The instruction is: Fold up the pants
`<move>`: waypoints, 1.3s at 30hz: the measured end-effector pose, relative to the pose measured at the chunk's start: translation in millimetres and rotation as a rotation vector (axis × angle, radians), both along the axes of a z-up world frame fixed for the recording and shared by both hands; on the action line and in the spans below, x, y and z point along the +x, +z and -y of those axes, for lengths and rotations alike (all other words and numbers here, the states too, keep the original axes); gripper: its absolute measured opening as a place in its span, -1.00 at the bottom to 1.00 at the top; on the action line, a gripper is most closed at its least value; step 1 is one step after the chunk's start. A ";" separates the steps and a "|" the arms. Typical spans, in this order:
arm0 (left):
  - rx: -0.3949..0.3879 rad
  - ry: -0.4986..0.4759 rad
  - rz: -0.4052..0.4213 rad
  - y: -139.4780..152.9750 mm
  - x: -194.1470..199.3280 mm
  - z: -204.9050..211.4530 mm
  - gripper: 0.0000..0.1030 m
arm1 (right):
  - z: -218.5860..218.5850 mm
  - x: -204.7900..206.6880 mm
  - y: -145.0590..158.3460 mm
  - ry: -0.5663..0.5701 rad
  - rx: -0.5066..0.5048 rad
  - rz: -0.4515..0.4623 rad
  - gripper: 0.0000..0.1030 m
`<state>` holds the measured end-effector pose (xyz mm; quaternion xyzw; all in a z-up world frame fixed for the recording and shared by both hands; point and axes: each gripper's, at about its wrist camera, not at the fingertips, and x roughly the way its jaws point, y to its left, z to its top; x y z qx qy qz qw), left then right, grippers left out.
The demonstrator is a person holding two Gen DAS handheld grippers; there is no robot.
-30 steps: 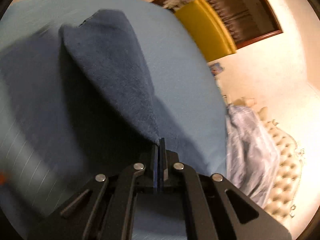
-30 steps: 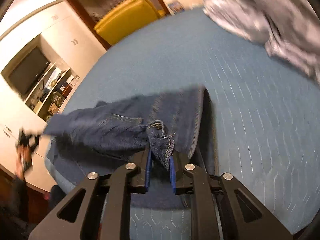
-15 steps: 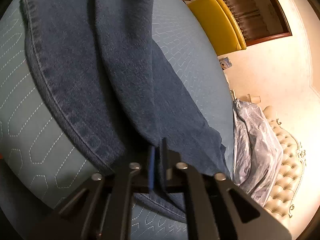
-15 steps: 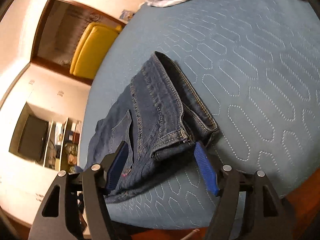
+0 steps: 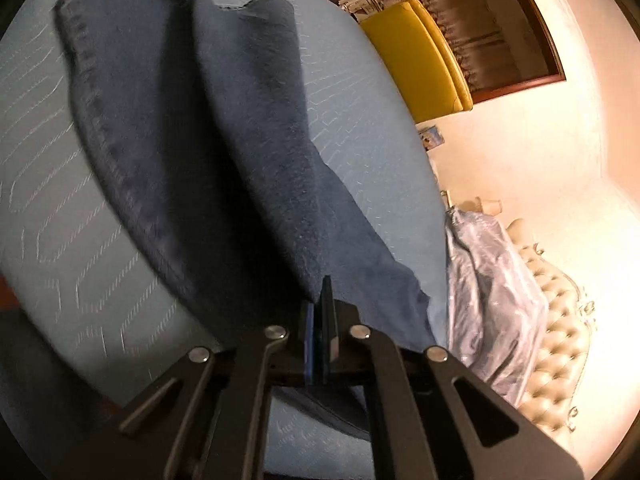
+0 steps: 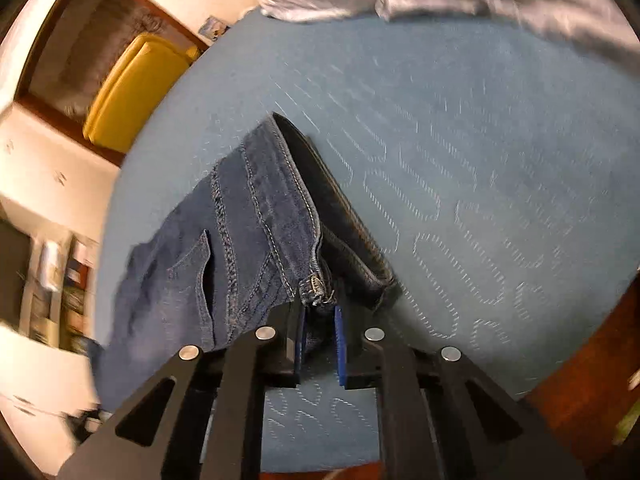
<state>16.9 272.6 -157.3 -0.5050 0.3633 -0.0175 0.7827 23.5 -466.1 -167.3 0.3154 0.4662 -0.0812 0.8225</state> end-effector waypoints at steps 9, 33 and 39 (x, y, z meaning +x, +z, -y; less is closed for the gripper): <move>-0.055 0.001 -0.038 -31.8 -11.0 -7.3 -0.92 | -20.3 26.0 -17.9 0.045 -0.173 -0.084 -0.80; 0.109 0.172 -0.173 10.2 113.1 -195.4 -0.90 | -26.6 17.5 -23.3 0.057 -0.292 -0.160 -0.80; 0.437 -0.127 -0.208 108.6 228.2 -102.4 -0.91 | -19.5 18.2 -27.1 0.052 -0.268 -0.147 -0.83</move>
